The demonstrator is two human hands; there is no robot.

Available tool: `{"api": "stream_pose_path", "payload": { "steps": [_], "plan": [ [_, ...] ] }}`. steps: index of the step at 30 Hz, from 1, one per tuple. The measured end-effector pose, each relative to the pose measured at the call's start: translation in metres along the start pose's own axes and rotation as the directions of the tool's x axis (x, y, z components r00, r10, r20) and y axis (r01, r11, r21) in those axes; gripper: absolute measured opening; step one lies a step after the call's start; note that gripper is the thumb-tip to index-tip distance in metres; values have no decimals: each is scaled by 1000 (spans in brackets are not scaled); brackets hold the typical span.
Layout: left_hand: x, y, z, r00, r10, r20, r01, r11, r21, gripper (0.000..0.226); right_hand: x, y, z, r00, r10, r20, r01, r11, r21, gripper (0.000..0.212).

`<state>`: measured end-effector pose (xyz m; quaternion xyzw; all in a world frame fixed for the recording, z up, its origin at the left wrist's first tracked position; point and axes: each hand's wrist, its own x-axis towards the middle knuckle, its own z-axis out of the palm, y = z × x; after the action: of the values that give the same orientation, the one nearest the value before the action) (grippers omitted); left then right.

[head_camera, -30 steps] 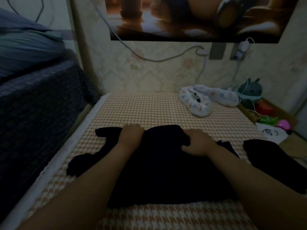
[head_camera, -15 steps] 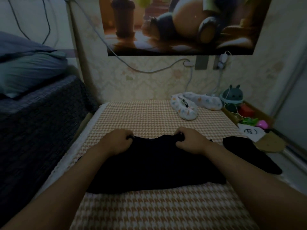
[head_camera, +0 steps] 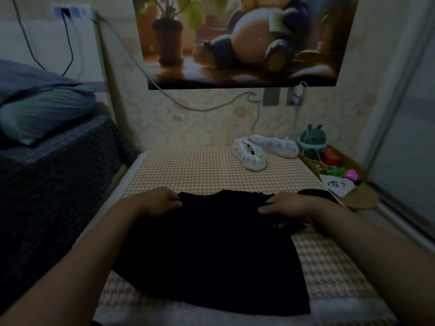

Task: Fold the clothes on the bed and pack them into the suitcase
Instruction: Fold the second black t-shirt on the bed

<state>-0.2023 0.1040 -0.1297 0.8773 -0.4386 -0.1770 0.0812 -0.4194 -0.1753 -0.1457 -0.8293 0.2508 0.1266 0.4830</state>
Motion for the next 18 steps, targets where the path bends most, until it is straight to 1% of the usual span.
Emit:
{"api": "stream_pose_path", "payload": {
  "steps": [1,2,3,5,8,10,12,13,14,15,17,18],
  "plan": [
    [12,-3,6,993,3,-117,-4,1000,-5,30,11,4,-2,987,-52,-149,44,998,-55,21],
    [25,-7,12,979,0,-203,-1,1000,-4,30,22,6,-4,960,-105,-260,83,992,-92,18],
    [36,-8,18,966,-2,-257,1,1000,-3,29,33,8,-5,930,-150,-336,120,987,-109,16],
    [58,-12,30,952,-22,-307,21,1000,-6,27,56,12,-4,884,-206,-419,161,977,-140,16],
    [88,-22,46,924,-81,-374,99,995,28,29,93,21,2,834,-252,-492,154,961,-231,19],
    [102,-27,51,899,-100,-426,140,988,64,32,116,23,3,763,-314,-565,136,932,-335,19],
    [114,-31,51,873,-109,-475,156,986,60,32,136,21,2,699,-376,-609,109,897,-428,20],
    [119,-35,51,869,-118,-481,159,986,44,32,145,21,1,685,-394,-613,91,881,-464,21],
    [124,-39,53,876,-131,-463,160,987,23,31,154,22,2,691,-401,-602,52,857,-512,21],
    [129,-44,55,896,-149,-419,162,987,-6,30,159,23,6,698,-411,-586,-11,812,-583,20],
    [134,-56,61,940,-184,-286,172,983,-66,30,174,27,17,662,-501,-557,-147,642,-752,15],
    [134,-59,62,954,-197,-228,180,979,-95,32,176,27,22,642,-542,-542,-173,585,-792,18]
  ]
}}
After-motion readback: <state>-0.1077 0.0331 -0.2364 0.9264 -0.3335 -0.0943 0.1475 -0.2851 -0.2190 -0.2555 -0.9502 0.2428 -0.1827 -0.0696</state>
